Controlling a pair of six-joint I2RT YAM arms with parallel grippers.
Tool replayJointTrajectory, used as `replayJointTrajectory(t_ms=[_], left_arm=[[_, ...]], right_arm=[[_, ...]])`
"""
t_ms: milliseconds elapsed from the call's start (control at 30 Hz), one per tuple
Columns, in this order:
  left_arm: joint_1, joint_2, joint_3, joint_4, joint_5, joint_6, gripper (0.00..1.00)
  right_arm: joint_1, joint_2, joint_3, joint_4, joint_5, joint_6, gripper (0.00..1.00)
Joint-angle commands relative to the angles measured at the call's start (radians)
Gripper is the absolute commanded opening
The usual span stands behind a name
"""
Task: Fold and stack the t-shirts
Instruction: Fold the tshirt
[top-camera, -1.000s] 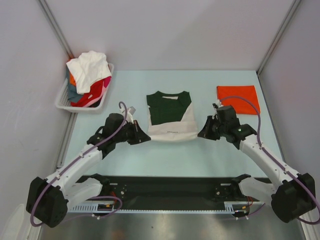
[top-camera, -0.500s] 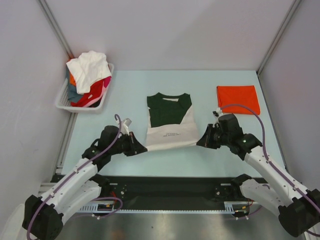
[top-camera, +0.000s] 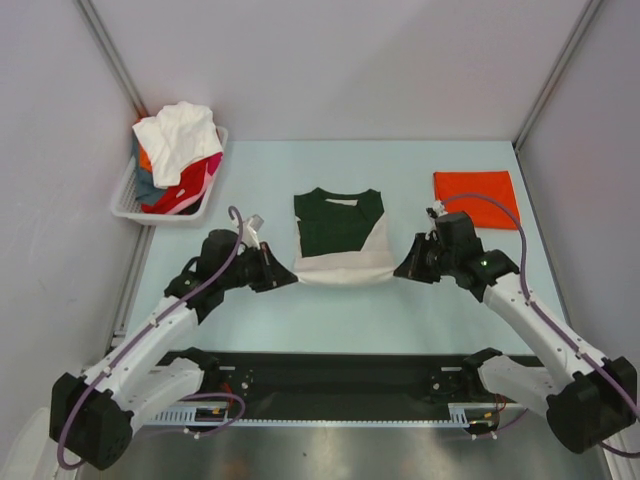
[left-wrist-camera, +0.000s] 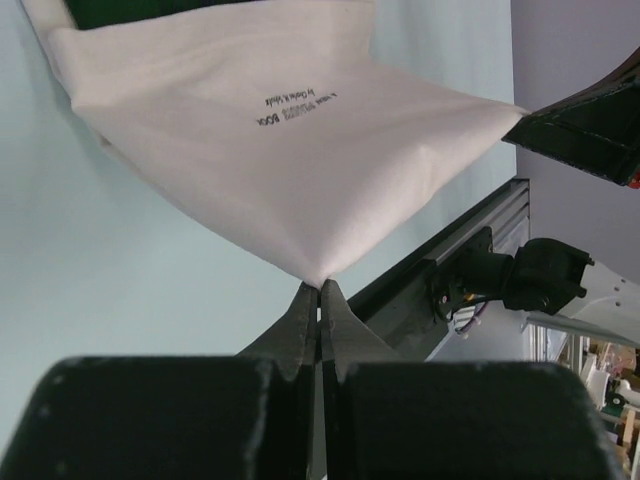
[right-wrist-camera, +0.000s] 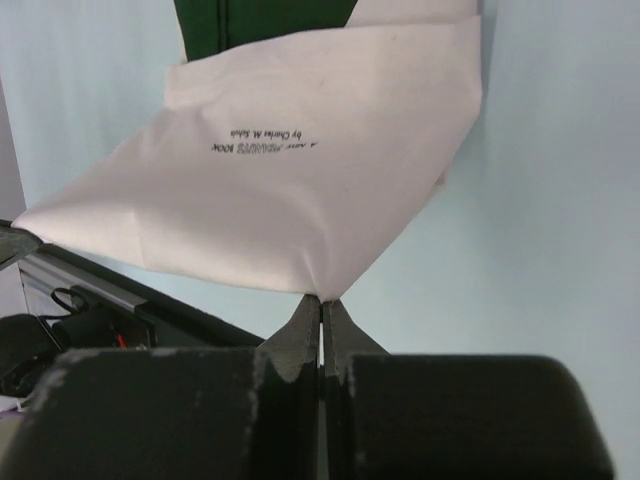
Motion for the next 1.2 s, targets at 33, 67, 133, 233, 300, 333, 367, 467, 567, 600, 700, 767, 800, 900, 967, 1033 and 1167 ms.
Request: replayJointTrajectory(t_ms=[33,67,133,233,300,333,367,467,567,600,700,767,800,900,967,1033,1167], left_arm=[[0.040,0.096,0.112,0.069,0.001,0.009,0.00],[0.046,0.113,0.124,0.075,0.002,0.011,0.00],[0.066,0.156,0.164,0.086,0.004,0.017,0.00],[0.093,0.233,0.221,0.101,0.014,0.026,0.00],[0.114,0.285,0.265,0.109,0.018,0.031,0.00],[0.120,0.305,0.281,0.109,0.018,0.032,0.00],[0.125,0.337,0.298,0.109,0.016,0.036,0.00],[0.143,0.392,0.362,0.109,0.014,0.046,0.00],[0.160,0.478,0.424,0.115,0.024,0.045,0.00],[0.168,0.512,0.449,0.121,0.027,0.039,0.00],[0.181,0.584,0.486,0.138,0.028,0.031,0.00],[0.189,0.619,0.528,0.141,0.022,0.031,0.00],[0.191,0.637,0.554,0.141,0.019,0.031,0.00],[0.200,0.717,0.612,0.145,0.014,0.031,0.00],[0.211,0.771,0.640,0.153,0.014,0.028,0.00],[0.217,0.806,0.681,0.162,0.018,0.028,0.00],[0.229,0.903,0.752,0.178,0.025,0.028,0.00]], right_arm=[[-0.048,0.090,0.114,0.064,-0.006,-0.047,0.00],[-0.056,0.109,0.132,0.067,-0.009,-0.052,0.00],[-0.076,0.172,0.163,0.078,-0.014,-0.064,0.00],[-0.099,0.264,0.231,0.096,-0.026,-0.073,0.00],[-0.108,0.301,0.277,0.104,-0.032,-0.081,0.00],[-0.117,0.342,0.290,0.111,-0.034,-0.084,0.00],[-0.123,0.359,0.306,0.114,-0.038,-0.084,0.00],[-0.145,0.438,0.364,0.131,-0.055,-0.085,0.00],[-0.162,0.520,0.430,0.136,-0.069,-0.093,0.00],[-0.166,0.538,0.467,0.139,-0.071,-0.092,0.00],[-0.179,0.616,0.520,0.140,-0.078,-0.095,0.00],[-0.185,0.655,0.577,0.139,-0.084,-0.098,0.00],[-0.186,0.695,0.596,0.139,-0.092,-0.098,0.00],[-0.194,0.771,0.672,0.121,-0.084,-0.105,0.00],[-0.200,0.807,0.718,0.122,-0.093,-0.104,0.00],[-0.206,0.847,0.745,0.125,-0.109,-0.101,0.00],[-0.212,0.913,0.804,0.141,-0.107,-0.092,0.00]])
